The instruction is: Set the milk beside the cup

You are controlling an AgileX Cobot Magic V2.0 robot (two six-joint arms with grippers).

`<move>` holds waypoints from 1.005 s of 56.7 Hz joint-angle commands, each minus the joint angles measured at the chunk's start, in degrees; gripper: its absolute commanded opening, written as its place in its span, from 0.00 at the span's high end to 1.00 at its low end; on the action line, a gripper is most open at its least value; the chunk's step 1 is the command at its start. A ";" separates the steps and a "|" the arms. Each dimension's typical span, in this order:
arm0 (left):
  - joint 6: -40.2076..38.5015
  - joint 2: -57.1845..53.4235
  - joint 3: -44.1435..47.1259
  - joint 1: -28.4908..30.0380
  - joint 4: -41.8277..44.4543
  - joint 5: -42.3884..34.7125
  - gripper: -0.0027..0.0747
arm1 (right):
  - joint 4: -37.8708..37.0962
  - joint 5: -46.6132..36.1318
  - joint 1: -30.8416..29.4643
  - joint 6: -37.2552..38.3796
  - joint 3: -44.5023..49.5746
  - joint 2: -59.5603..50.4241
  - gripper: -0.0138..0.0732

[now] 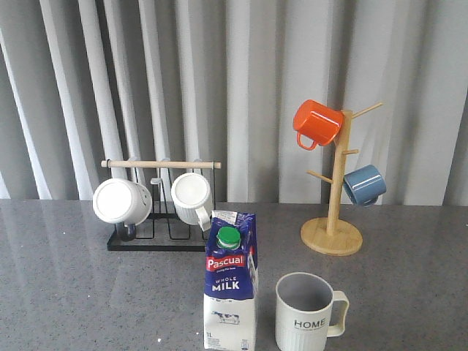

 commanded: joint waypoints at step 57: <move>-0.43 -0.61 -0.99 -0.05 0.07 -3.91 0.97 | 9.67 -4.62 -4.48 -10.33 0.57 -0.74 0.84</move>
